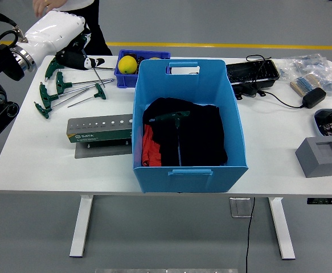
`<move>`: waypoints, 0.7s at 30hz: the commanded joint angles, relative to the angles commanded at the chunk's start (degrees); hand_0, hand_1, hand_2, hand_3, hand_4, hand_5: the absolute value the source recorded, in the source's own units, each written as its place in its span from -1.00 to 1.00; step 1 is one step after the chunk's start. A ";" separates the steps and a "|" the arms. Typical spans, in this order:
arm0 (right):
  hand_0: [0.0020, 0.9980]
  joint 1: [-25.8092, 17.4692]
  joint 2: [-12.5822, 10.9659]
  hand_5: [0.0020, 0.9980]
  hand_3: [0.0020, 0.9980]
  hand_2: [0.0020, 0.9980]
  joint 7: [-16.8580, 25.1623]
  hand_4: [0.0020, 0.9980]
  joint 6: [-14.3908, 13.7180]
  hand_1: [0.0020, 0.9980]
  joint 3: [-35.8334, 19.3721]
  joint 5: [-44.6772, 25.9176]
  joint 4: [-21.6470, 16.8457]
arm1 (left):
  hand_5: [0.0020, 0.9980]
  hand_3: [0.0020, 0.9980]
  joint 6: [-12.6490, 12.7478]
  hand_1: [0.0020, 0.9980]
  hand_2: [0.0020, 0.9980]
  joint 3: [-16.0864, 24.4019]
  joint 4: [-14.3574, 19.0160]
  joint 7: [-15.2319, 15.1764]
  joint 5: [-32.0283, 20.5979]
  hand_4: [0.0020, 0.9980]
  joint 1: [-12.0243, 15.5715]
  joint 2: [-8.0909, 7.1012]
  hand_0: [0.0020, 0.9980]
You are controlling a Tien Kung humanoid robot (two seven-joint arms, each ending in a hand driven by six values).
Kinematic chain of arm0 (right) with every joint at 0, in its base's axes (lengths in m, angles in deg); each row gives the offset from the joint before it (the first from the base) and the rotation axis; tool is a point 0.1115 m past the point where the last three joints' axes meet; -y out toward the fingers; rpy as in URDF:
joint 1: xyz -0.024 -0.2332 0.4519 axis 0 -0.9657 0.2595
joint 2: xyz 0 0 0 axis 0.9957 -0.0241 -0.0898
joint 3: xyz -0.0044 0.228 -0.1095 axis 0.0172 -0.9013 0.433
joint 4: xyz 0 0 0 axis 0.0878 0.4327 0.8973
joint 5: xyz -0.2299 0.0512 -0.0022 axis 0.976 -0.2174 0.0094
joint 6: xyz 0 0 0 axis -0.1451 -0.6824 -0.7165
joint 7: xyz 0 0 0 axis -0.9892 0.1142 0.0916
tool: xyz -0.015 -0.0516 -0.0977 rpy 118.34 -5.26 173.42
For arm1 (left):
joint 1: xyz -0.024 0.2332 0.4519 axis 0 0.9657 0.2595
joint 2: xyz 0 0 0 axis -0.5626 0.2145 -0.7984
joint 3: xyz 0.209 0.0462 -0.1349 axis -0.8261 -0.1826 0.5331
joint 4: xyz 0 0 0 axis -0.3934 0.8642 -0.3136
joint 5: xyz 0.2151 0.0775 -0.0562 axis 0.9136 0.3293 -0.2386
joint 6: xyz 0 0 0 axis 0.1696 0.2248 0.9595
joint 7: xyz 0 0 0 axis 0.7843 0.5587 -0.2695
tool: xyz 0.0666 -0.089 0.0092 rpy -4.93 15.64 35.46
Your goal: Lift tool from toolbox,place it in box,lift tool from toolbox,place it in box
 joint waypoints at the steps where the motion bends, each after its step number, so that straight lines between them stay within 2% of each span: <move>1: 0.37 0.03 0.01 0.35 0.15 0.46 0.00 0.63 -0.01 0.34 -0.03 0.01 -0.03 | -0.15 -0.94 0.56 -1.00 -1.00 1.66 1.04 0.01 -0.49 0.58 0.63 1.08 -0.91; 4: 0.37 0.10 0.03 0.35 0.15 0.46 0.02 0.63 -0.02 0.34 -0.08 0.04 -0.07 | -0.15 -0.94 1.48 -1.00 -1.00 6.17 2.45 -0.37 -1.92 0.58 2.00 3.82 -0.91; 8: 0.37 0.17 0.04 0.35 0.15 0.46 -0.06 0.63 0.05 0.34 -0.47 0.56 -0.11 | -0.16 -0.94 3.42 -1.00 -1.00 10.94 1.52 -1.48 -5.94 0.56 3.36 7.71 -0.91; 11: 0.37 0.15 0.04 0.35 0.15 0.46 -0.09 0.62 0.10 0.34 -0.64 0.62 -0.12 | -0.14 -0.93 4.94 -1.00 -1.00 11.76 0.22 -1.98 -7.67 0.57 3.90 9.71 -0.91; 15: 0.37 0.11 -0.03 0.35 0.15 0.46 -0.21 0.62 0.18 0.34 -1.25 1.33 -0.14 | -0.14 -0.93 5.83 -1.00 -1.00 8.12 -3.08 -2.62 -7.98 0.57 2.86 11.56 -0.91; 21: 0.37 0.45 -0.18 0.35 0.15 0.46 -0.48 0.62 0.44 0.34 -2.00 2.84 -0.14 | -0.14 -0.93 6.99 -1.00 -1.00 -1.43 -10.89 -4.50 -9.54 0.56 -0.55 15.23 -0.90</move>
